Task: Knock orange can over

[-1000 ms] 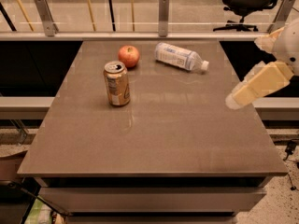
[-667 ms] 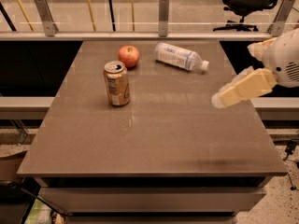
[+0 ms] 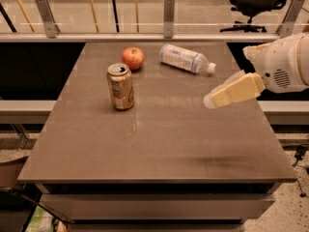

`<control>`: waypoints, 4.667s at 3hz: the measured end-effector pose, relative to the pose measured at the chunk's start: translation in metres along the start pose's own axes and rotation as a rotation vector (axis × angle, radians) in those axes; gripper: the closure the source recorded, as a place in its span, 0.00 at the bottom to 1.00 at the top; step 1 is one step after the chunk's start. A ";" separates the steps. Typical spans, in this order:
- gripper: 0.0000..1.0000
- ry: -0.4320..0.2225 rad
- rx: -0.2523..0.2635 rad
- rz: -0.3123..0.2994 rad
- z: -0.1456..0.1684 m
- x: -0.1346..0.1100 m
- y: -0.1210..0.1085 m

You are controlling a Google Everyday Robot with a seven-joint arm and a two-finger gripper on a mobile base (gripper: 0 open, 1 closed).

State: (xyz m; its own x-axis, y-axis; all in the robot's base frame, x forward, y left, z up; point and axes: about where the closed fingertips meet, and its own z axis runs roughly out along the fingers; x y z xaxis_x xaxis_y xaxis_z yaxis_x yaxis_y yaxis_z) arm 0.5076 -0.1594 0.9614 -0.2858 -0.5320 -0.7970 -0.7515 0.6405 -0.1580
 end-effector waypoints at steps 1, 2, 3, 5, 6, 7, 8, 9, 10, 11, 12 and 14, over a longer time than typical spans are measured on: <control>0.00 -0.011 0.002 0.004 -0.002 -0.001 -0.002; 0.00 -0.066 0.003 0.006 0.008 -0.007 -0.002; 0.00 -0.160 -0.007 0.002 0.030 -0.018 0.004; 0.00 -0.355 -0.051 -0.028 0.076 -0.045 0.034; 0.00 -0.401 -0.098 -0.039 0.099 -0.055 0.045; 0.00 -0.422 -0.171 -0.036 0.122 -0.063 0.052; 0.00 -0.427 -0.248 -0.029 0.144 -0.071 0.059; 0.00 -0.442 -0.314 -0.025 0.163 -0.079 0.070; 0.00 -0.458 -0.373 -0.025 0.183 -0.088 0.083; 0.00 -0.468 -0.423 -0.034 0.199 -0.098 0.096; 0.00 -0.477 -0.454 -0.035 0.214 -0.104 0.106; 0.00 -0.521 -0.450 0.000 0.233 -0.098 0.117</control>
Offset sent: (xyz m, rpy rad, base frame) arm 0.0230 0.0170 -0.0059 0.1345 -0.0923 0.0112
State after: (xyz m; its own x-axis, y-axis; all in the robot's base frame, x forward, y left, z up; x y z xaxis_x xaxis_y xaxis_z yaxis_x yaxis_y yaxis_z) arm 0.5864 0.0962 0.8853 -0.0471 -0.1241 -0.9911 -0.9576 0.2881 0.0094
